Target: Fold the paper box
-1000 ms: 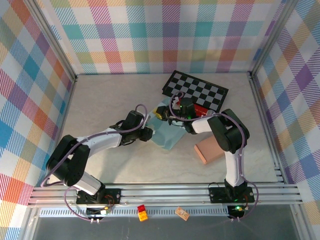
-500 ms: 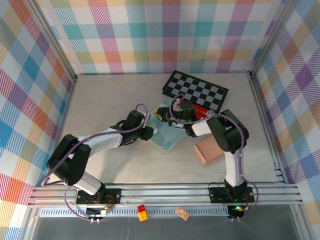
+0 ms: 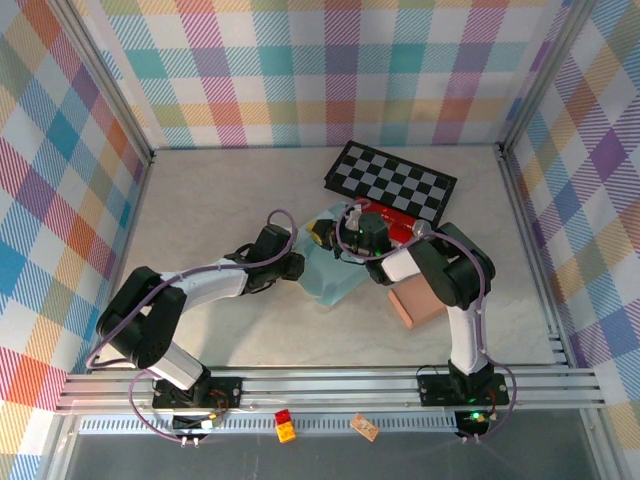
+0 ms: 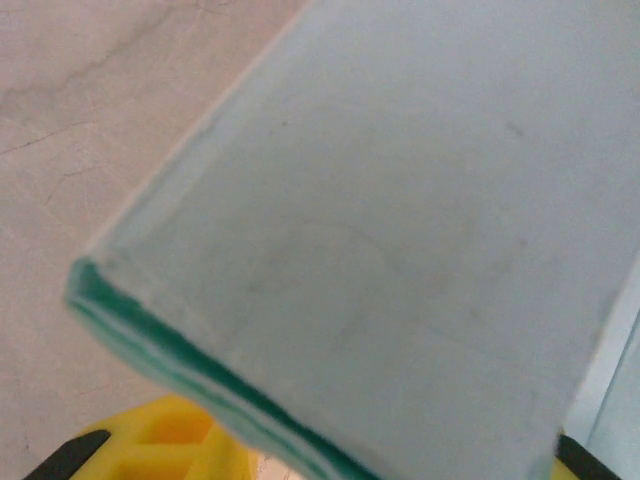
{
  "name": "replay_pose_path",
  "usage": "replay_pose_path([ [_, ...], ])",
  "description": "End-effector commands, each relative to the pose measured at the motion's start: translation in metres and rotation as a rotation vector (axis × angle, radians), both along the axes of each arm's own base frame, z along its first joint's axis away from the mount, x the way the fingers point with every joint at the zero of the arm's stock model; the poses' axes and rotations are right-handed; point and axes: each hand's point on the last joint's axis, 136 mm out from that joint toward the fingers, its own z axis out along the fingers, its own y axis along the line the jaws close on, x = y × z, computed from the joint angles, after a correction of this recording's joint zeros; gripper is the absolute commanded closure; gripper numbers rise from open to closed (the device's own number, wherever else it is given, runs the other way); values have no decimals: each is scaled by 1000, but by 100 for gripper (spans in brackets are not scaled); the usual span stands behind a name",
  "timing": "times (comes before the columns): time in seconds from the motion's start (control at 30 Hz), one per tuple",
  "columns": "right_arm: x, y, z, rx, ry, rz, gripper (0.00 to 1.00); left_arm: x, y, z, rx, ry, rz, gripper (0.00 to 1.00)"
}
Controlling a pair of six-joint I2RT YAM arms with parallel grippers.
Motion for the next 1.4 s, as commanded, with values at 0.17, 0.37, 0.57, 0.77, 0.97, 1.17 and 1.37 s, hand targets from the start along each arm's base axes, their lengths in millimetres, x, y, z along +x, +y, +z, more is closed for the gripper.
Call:
replay_pose_path([
  [0.17,-17,11,8,49,-1,2,100,14,-2,-4,10,-49,100,69],
  [0.37,-18,15,7,43,13,12,100,20,-2,-3,14,-66,132,79],
  [0.57,-20,16,3,32,36,21,100,25,-13,1,8,-75,117,87],
  [0.77,-19,17,1,24,55,18,100,29,-16,5,24,-79,140,100],
  [0.97,-18,17,4,9,73,-6,100,35,-2,13,54,-77,283,100],
  [1.17,-20,1,17,-117,122,-48,64,37,1,41,70,-72,310,100],
  [1.37,-19,-36,58,-266,109,-109,43,28,5,60,53,50,272,100],
])
